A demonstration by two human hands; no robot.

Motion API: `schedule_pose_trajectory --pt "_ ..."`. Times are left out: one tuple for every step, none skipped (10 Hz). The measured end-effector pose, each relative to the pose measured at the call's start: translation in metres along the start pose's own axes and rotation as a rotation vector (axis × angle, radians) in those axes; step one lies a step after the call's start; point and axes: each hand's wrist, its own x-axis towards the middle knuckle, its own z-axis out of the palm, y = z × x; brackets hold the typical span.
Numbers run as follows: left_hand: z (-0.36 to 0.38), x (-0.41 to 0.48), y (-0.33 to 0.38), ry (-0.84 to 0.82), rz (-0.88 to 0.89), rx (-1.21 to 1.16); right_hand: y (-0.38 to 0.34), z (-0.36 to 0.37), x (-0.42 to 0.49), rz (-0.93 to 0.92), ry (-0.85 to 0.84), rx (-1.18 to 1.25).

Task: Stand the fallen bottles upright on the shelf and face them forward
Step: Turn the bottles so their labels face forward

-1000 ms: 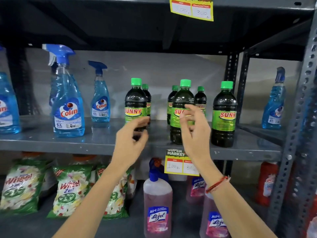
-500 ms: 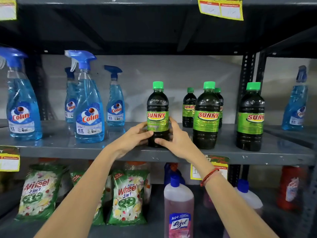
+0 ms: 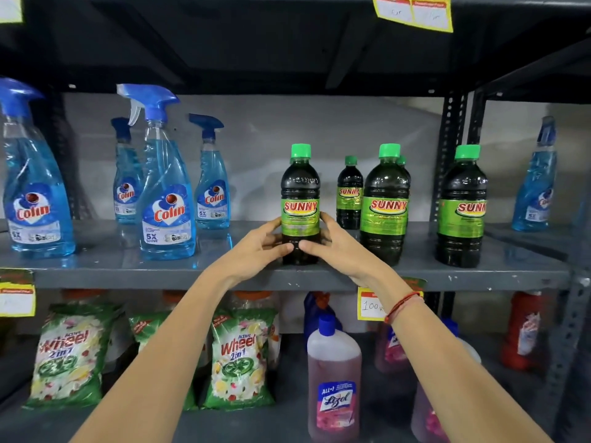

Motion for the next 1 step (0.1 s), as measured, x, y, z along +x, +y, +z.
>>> schedule_pose_trajectory --pt "0.0021 -0.0026 0.0018 0.064 -0.012 -0.015 -0.0019 0.0077 -0.0090 0.018 0.152 -0.006"
